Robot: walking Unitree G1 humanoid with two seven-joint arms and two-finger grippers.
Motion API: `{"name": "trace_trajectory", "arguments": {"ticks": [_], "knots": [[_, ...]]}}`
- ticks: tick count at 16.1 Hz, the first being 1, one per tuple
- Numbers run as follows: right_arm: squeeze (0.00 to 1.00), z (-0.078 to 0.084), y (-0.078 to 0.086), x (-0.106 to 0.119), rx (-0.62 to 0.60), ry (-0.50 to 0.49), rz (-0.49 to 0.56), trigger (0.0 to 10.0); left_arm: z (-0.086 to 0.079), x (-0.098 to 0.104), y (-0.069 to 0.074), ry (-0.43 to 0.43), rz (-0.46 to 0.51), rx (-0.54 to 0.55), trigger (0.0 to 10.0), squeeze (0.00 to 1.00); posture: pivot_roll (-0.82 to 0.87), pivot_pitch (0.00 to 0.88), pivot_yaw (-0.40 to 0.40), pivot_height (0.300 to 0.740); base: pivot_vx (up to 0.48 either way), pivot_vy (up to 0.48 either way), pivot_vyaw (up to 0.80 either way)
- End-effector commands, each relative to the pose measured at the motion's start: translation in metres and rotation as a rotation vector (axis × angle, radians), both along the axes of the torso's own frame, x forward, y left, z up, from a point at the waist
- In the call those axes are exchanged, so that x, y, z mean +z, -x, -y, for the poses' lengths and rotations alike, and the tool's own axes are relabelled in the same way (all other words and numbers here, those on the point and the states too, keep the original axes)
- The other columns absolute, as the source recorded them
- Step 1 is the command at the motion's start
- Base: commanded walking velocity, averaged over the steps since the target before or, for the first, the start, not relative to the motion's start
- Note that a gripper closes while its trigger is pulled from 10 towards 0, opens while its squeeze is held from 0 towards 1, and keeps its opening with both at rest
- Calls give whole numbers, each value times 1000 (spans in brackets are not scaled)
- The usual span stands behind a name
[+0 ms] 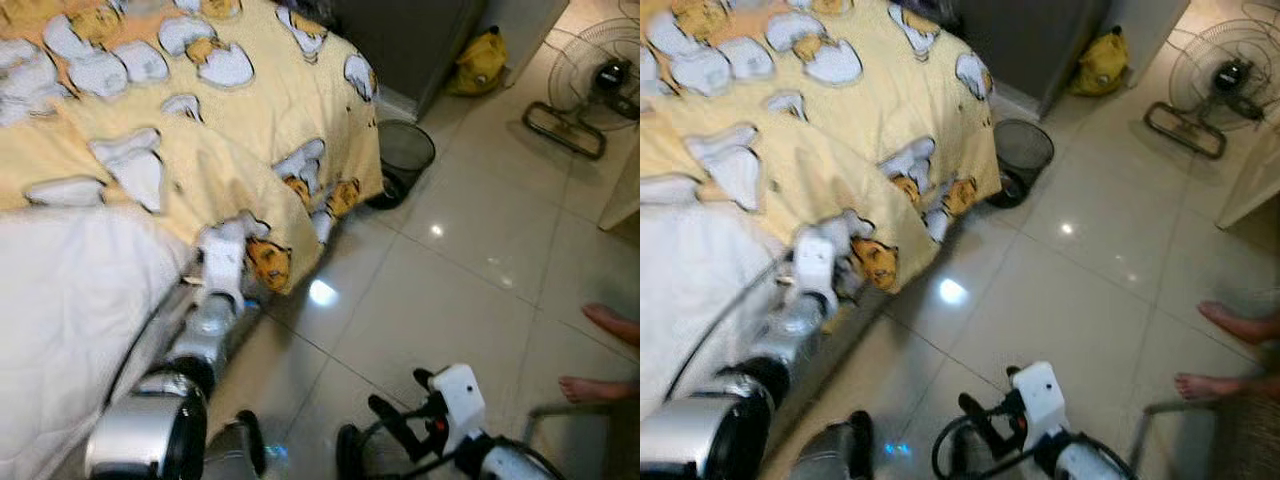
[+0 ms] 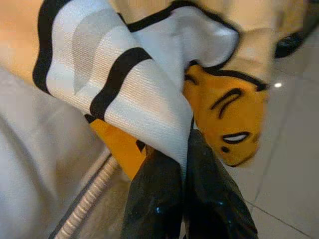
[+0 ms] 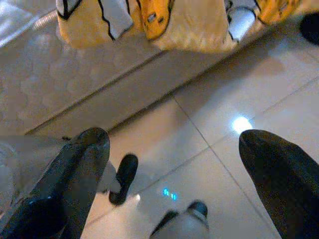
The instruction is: Clean up the room
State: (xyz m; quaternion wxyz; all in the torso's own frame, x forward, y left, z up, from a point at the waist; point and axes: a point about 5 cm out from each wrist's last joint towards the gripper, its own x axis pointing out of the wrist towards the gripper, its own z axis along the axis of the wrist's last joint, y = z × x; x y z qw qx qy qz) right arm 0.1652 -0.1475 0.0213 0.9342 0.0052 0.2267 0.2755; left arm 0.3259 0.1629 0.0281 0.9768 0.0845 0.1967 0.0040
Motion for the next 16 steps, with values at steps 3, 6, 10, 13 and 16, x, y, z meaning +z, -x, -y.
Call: {"name": "trace_trajectory", "arguments": {"ticks": [3,6,10,13,16], "knots": [[0,4,-26,6,-54,-7,72,10000,7,4,2,41,86,-150,0,0,-100,0,-6,740,0,0,0],[0,6,-43,-3,-112,-23,82,10000,7,-2,15,74,116,-243,157,0,-50,0,34,740,0,0,0],[0,-3,-66,-4,-107,-36,114,10000,19,-18,28,54,48,-296,10000,0,-36,0,31,740,-101,0,0],[0,2,-72,-2,-102,-29,134,10000,20,-17,28,81,50,-274,10000,0,-43,0,19,740,-476,0,0],[0,8,-71,-4,-101,-19,130,10000,34,-25,38,63,30,-370,10000,0,-53,0,13,740,-159,0,0]]}}
